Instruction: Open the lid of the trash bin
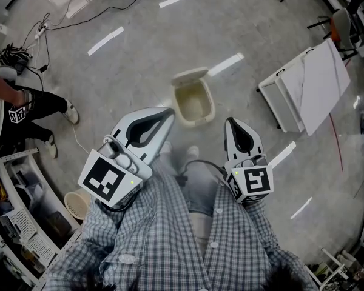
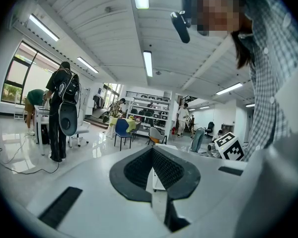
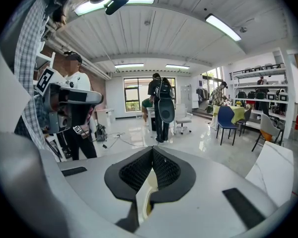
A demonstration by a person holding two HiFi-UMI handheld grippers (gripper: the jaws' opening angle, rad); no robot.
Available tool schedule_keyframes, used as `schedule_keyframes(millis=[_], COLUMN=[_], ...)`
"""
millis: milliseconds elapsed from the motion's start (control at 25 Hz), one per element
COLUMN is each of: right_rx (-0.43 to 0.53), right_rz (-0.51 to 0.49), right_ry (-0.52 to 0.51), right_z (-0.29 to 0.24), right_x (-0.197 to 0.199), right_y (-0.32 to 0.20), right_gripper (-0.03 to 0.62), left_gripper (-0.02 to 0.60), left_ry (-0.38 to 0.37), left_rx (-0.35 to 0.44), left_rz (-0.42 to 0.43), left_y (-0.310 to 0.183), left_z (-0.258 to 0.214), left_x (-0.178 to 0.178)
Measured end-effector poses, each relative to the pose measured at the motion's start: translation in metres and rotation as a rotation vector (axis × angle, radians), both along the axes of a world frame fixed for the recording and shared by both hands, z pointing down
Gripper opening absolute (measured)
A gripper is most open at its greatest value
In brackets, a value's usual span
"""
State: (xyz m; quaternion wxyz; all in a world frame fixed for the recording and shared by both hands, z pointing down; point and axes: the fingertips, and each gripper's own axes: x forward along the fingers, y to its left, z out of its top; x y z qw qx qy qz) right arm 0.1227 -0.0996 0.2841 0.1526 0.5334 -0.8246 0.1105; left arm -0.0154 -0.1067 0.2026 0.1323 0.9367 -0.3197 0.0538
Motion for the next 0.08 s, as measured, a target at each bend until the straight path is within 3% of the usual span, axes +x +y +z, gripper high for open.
schedule_keyframes(millis=[80], right_rx=[-0.001], right_rz=[-0.002], right_ry=[0.001], right_z=[0.0008], right_x=[-0.0001], right_y=[-0.0008], right_gripper=[0.018], left_gripper=[0.005], left_ry=[0.000], left_rx=[0.000], left_rz=[0.000], left_y=[-0.0009], left_z=[0.0005], left_x=[0.0003])
